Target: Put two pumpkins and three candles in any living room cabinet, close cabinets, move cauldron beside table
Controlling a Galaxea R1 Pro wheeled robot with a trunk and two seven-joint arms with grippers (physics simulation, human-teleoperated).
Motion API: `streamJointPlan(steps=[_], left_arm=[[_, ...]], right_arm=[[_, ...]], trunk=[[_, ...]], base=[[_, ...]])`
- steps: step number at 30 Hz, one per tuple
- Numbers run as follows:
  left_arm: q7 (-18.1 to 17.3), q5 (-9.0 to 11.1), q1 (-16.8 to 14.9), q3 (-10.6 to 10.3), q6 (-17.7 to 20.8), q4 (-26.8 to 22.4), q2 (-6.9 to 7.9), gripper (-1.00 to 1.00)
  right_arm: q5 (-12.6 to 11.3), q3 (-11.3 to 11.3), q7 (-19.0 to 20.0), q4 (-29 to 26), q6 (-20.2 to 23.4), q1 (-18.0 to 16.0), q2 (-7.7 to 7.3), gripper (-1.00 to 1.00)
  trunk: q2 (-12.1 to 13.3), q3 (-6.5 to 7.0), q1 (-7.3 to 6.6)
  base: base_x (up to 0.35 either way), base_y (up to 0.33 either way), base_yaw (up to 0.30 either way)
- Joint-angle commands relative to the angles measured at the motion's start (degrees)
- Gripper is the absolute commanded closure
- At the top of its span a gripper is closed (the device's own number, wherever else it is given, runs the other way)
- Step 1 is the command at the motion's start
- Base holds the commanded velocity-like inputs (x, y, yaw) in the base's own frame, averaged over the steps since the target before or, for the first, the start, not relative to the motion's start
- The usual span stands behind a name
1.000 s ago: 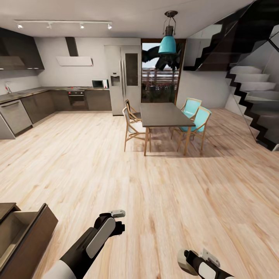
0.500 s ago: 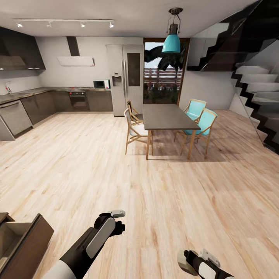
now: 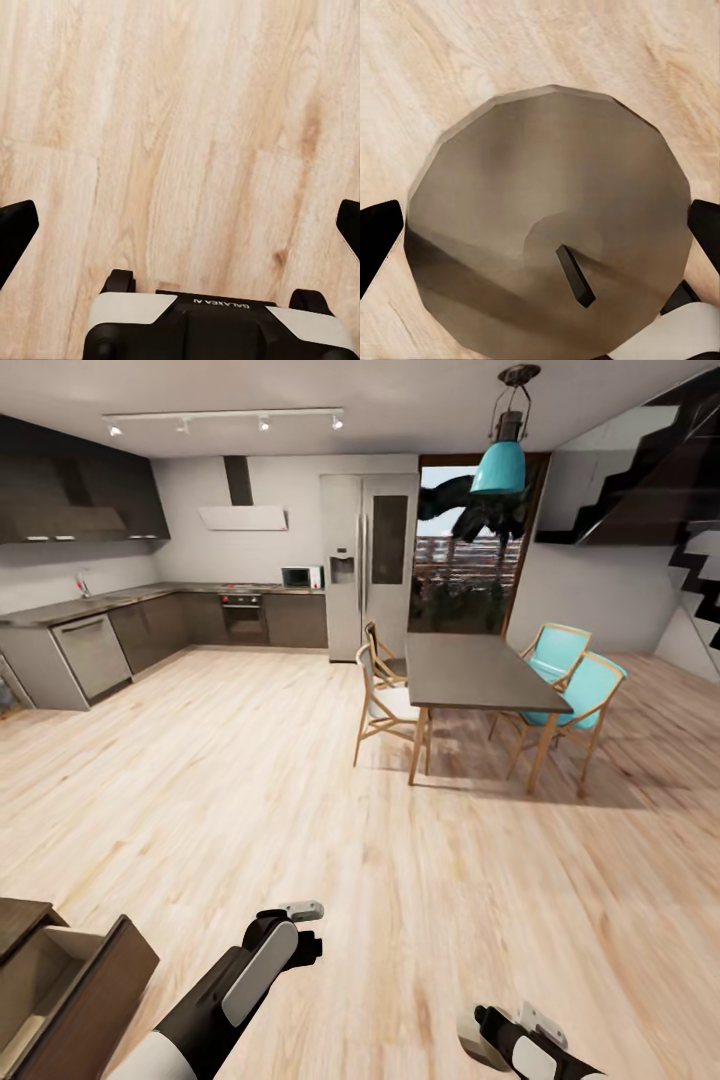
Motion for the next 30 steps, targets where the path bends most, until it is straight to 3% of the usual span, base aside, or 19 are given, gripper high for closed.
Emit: streamJointPlan(steps=[1, 10, 30], left_arm=[[0.6, 0.6, -0.1, -0.1, 0.0, 0.0, 0.0, -1.0], [0.7, 0.5, -0.1, -0.1, 0.0, -0.1, 0.01, -1.0], [0.8, 0.4, -0.1, -0.2, 0.0, -0.2, -0.04, -1.0]], right_arm=[[-0.5, 0.5, -0.3, -0.2, -0.1, 0.0, -0.03, 1.0], [-0.4, 0.5, -0.3, -0.2, 0.0, 0.0, -0.05, 1.0], [-0.3, 0.5, -0.2, -0.2, 0.1, 0.0, -0.02, 1.0]], trunk=[[-0.1, -0.08, 0.05], [-0.1, -0.08, 0.05], [-0.1, -0.08, 0.05]], base=[[0.295, -0.118, 0.287], [0.213, -0.072, 0.29], [0.084, -0.01, 0.29]])
